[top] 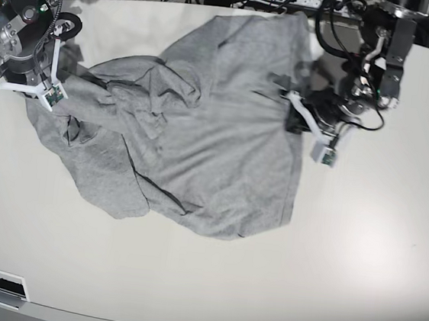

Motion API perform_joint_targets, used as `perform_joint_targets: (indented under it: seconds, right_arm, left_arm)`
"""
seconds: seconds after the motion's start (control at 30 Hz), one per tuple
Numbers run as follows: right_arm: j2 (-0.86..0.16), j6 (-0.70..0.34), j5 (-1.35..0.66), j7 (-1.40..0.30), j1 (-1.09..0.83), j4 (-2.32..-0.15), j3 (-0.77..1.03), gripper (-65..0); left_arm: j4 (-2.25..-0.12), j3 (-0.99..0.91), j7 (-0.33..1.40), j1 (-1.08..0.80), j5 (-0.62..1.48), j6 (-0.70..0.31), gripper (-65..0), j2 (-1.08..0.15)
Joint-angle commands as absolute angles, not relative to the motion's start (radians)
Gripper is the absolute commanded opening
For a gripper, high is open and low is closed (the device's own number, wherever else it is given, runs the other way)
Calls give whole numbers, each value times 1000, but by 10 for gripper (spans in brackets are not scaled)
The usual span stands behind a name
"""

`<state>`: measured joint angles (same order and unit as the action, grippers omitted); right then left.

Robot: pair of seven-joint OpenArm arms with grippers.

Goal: Layout the t-shirt on the table in an organized manner, then fold the t-shirt properly
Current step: 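Grasp the opposite shirt edge with the left gripper and pull it outward, then release the right gripper and move it to the bunched shirt fabric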

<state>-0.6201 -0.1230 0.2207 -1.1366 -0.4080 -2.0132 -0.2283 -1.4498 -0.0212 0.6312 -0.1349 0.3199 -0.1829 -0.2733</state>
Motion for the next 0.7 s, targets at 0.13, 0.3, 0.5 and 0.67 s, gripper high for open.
perform_joint_targets:
  seconds: [0.13,0.3,0.5,0.67]
  right_arm:
    - [-667,-122,240,-1136,-402,-2030,-220,-650]
    - [-694,-184,192,-1136,-403,-2030,-220,-650]
    - [-754,-361,-94,-1161,-407,-2029,-220,-650]
    - [-756,-311,-95,-1163,-407,-2029,-220,-650]
  left_arm:
    - [-1472,-29,622,-80,281,-137,-650,-389]
    - [-1472,-29,620,-68,281,-137,-650,-498]
    - [-1472,-54,603,-66,281,-137,-650,-598]
    - [-1472,-112,609,-67,289,-137,-650,-630]
